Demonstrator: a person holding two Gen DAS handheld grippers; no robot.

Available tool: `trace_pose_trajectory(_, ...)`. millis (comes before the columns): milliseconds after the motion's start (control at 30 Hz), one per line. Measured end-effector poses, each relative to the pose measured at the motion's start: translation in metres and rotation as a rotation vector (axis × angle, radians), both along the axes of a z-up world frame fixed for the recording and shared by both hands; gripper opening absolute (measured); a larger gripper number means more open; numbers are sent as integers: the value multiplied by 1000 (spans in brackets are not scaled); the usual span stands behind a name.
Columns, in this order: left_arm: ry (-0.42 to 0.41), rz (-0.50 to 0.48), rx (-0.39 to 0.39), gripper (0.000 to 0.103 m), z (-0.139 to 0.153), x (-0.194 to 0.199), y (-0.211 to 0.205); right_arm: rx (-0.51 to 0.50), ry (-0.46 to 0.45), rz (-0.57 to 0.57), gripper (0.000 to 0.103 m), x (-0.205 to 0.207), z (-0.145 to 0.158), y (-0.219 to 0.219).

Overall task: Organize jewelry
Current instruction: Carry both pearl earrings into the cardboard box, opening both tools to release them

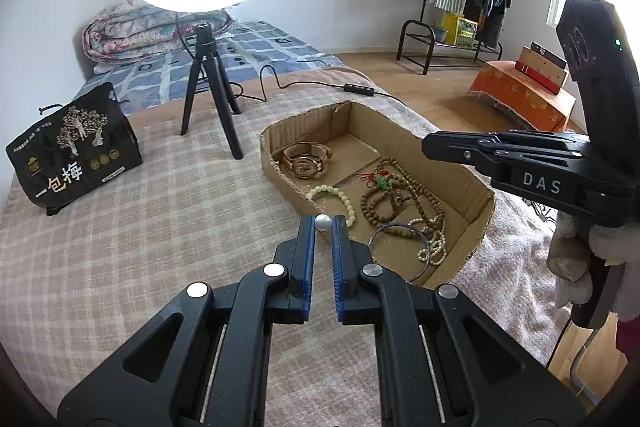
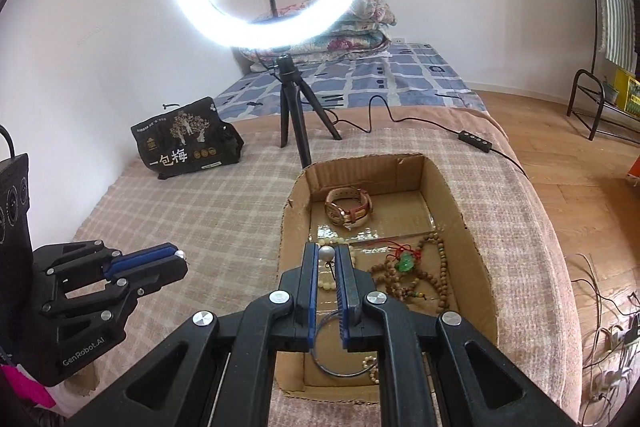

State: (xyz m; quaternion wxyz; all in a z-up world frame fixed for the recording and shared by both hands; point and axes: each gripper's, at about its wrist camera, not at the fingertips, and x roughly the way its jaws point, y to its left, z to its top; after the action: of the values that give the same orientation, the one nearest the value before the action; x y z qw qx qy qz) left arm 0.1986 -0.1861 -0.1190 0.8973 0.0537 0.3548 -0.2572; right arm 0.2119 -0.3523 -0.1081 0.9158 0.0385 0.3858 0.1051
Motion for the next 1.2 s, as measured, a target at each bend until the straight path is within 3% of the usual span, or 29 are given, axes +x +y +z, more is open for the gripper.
trace_pose_trajectory(533,26,-63,-17,6,-9,12,-56,1,22,-16,6,45,-10,-29)
trace_pose_trajectory(867,23,-67,-18,7,-9,15,-62,4,29,-12,7,53,-16,-30)
trace_pose_trajectory(1000,19,-67,-15,7,-9,15,-62,9,19,-27,27,54,-16,-32)
trace_pose_trajectory(1067,18,-67,-10,7,-9,15,-62,17,20,-29,29,54,-16,-33)
trace_pose_trajectory(1100,19,-67,-11,10,-9,15,-62,18,19,-29,32,54,-16,-33)
trace_pose_trajectory(1200,7,-66,-19,41,-8,14,-62,7,9,-41,46,52,-15,-33)
